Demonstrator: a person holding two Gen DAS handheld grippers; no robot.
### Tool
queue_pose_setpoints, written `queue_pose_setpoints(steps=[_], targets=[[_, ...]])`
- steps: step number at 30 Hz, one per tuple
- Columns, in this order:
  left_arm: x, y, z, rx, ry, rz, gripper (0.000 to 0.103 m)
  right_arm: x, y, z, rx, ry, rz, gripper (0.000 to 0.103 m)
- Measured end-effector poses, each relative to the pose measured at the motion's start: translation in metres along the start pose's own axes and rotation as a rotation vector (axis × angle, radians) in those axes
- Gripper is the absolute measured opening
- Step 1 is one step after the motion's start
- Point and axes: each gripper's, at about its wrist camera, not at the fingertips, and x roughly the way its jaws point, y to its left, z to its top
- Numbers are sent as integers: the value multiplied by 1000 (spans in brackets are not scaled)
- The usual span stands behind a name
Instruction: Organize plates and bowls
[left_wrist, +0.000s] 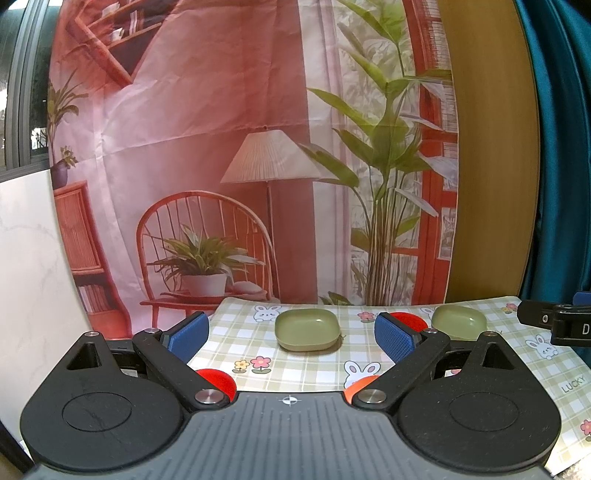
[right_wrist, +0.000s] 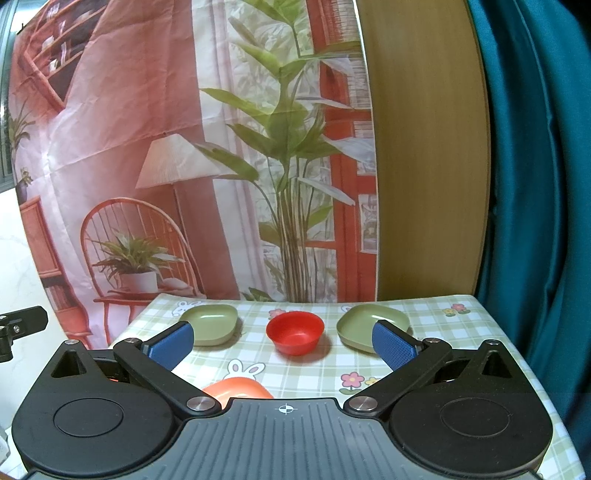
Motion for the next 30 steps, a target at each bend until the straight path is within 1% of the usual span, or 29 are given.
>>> queue_pose_setpoints(steps=[30], targets=[[0, -2, -2, -5, 4, -5, 98, 0, 2, -1, 0, -2, -2, 103]])
